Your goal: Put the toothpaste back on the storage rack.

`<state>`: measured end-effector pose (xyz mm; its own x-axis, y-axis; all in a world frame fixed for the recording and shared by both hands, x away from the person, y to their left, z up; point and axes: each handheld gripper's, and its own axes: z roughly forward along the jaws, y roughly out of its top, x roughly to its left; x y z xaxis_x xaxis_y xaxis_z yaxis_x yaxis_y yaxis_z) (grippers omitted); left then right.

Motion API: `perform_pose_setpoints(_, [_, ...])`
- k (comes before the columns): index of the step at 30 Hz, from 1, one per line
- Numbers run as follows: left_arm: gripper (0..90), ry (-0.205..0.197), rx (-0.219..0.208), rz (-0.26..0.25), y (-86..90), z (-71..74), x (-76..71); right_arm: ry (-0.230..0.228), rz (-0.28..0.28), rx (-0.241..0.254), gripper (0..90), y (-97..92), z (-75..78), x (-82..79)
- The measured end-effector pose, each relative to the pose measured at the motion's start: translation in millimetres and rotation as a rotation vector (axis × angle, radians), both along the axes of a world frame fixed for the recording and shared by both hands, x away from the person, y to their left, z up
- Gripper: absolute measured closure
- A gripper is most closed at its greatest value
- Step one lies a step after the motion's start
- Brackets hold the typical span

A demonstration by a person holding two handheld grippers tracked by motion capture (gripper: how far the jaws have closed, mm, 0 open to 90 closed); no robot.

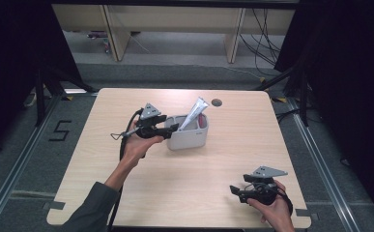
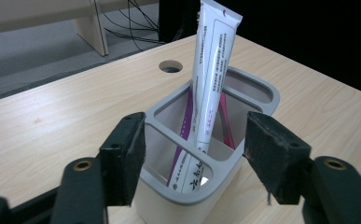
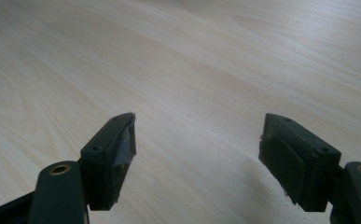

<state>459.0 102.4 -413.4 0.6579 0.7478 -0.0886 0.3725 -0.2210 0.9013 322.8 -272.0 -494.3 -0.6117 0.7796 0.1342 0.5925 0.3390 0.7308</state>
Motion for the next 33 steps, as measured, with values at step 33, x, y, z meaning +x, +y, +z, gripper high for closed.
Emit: perform_pose_setpoints(33, [25.8,0.008,-0.011,-0.004,31.5,-16.2,-27.7,0.010,-0.004,0.017,27.7,0.0,-0.5,-1.3])
